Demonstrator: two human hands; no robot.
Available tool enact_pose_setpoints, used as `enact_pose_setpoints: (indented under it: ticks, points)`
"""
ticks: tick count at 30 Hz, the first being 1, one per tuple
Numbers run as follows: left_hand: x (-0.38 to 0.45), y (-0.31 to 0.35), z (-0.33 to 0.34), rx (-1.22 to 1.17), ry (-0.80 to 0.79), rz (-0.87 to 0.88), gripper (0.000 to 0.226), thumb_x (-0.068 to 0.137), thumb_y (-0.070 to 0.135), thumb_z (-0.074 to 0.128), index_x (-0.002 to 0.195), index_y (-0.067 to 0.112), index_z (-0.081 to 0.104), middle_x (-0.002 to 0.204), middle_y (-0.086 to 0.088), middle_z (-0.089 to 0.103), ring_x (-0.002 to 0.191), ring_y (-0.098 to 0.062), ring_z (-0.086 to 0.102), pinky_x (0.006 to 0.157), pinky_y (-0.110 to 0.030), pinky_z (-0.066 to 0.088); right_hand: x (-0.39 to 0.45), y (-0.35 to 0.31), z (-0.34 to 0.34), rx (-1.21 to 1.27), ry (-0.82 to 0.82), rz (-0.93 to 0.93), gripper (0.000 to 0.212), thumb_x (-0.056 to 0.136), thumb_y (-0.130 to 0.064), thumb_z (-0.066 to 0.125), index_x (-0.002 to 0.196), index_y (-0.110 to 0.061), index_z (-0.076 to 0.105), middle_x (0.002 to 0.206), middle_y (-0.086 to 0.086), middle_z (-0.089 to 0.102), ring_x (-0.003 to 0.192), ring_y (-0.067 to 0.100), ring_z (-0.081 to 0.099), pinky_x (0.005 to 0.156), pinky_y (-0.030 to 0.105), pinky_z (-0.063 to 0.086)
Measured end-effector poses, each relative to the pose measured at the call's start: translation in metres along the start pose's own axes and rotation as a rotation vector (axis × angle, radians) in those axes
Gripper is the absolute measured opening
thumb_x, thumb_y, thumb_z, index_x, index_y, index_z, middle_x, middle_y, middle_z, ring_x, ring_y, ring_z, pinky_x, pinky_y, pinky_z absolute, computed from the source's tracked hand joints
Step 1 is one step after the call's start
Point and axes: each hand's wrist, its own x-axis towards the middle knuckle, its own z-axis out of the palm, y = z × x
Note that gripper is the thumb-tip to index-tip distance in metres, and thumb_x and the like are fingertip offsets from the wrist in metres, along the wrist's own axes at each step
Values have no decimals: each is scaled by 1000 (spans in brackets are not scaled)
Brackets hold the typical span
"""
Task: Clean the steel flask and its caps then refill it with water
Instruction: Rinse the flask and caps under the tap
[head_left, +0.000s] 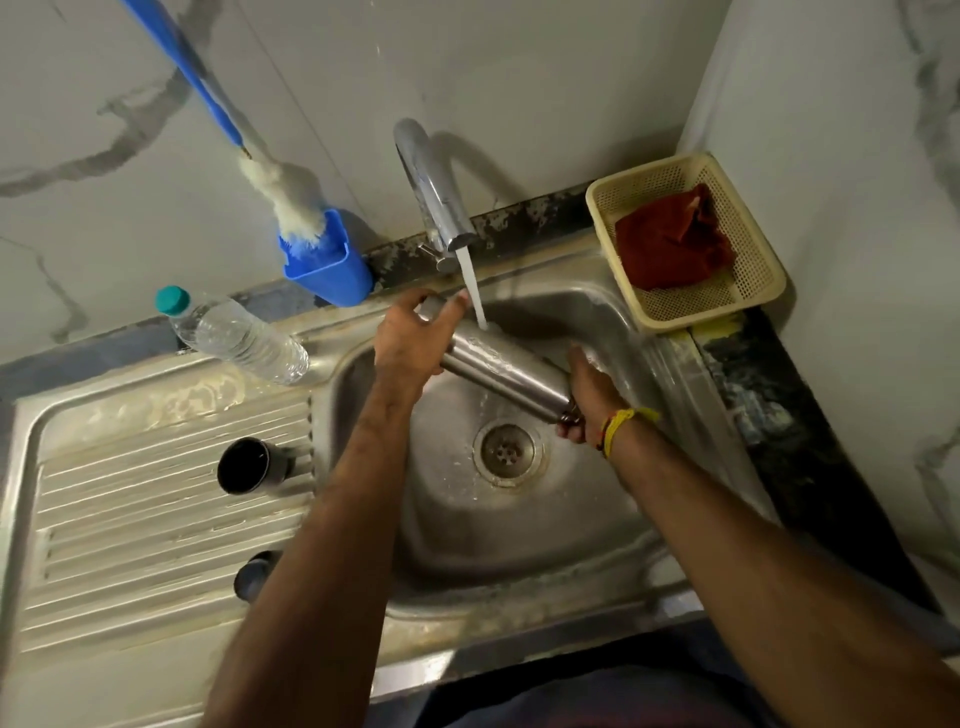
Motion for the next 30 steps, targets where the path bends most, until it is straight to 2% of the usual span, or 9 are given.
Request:
enact_pose_setpoints:
  ticks: [1, 4, 7, 10, 12, 16, 19, 25, 30]
  points:
    - [-1, 1, 2, 37, 21, 20, 36, 93, 47, 68, 114, 18, 64, 93, -1, 68, 62, -6, 61, 39, -11, 42, 2, 3, 0, -53, -24, -25, 55, 96, -65, 43, 108, -14, 60, 90, 8, 63, 72, 24, 63, 47, 30, 55]
    - [-1, 5, 0, 162, 94, -37, 38, 95, 50, 63, 114, 17, 63, 98, 1, 66, 66, -7, 55, 54, -21, 46, 5, 15, 6, -408, -75, -617, 60, 83, -68, 62, 120, -21, 63, 108, 2, 69, 100, 21, 66, 85, 43, 58]
    - [-5, 10, 3, 222, 111, -16, 34, 94, 51, 63, 109, 21, 64, 95, 3, 67, 78, -13, 59, 71, -29, 52, 6, 18, 16, -977, -68, -819, 109, 61, -77, 72, 149, -29, 30, 145, 4, 49, 128, 26, 51, 114, 52, 33]
    - [-18, 22, 10, 274, 75, 136, 41, 95, 58, 59, 116, 24, 64, 99, 6, 62, 81, -7, 57, 67, -21, 43, 7, 12, 26, -850, 4, -837, 95, 63, -55, 84, 141, -29, 36, 129, 5, 60, 112, 27, 61, 99, 45, 49]
    - [-23, 25, 15, 3, -78, 152, 46, 98, 61, 52, 124, 24, 61, 106, 1, 65, 87, -11, 62, 72, -28, 53, 8, 10, 31, -606, -26, -752, 83, 60, -40, 88, 129, -31, 43, 118, 0, 64, 103, 22, 64, 88, 45, 56]
    - [-11, 8, 9, -308, -262, -16, 26, 106, 27, 48, 122, 23, 68, 86, -4, 61, 64, -14, 52, 44, -23, 42, 5, 21, 28, -470, -43, -689, 81, 57, -21, 90, 127, -21, 52, 115, 1, 65, 100, 20, 63, 89, 40, 55]
    - [-10, 2, 7, -300, -229, -33, 30, 107, 22, 44, 120, 26, 71, 90, -4, 62, 64, -13, 50, 43, -23, 38, 1, 25, 34, -477, -98, -685, 77, 58, -17, 89, 125, -17, 53, 112, 3, 65, 99, 21, 64, 84, 37, 56]
    - [-3, 7, -3, -312, -262, -66, 24, 106, 32, 52, 114, 24, 72, 96, -5, 68, 86, -25, 59, 63, -32, 46, 1, 24, 41, -468, -101, -674, 81, 55, -24, 87, 127, -25, 50, 107, -3, 67, 93, 17, 65, 80, 35, 58]
    - [-12, 21, 3, -300, -413, 93, 21, 100, 25, 63, 120, 27, 70, 103, 5, 70, 84, -11, 64, 59, -25, 53, 6, 24, 38, -257, -69, -595, 75, 57, -13, 87, 124, -27, 55, 102, -8, 67, 89, 10, 65, 74, 28, 57]
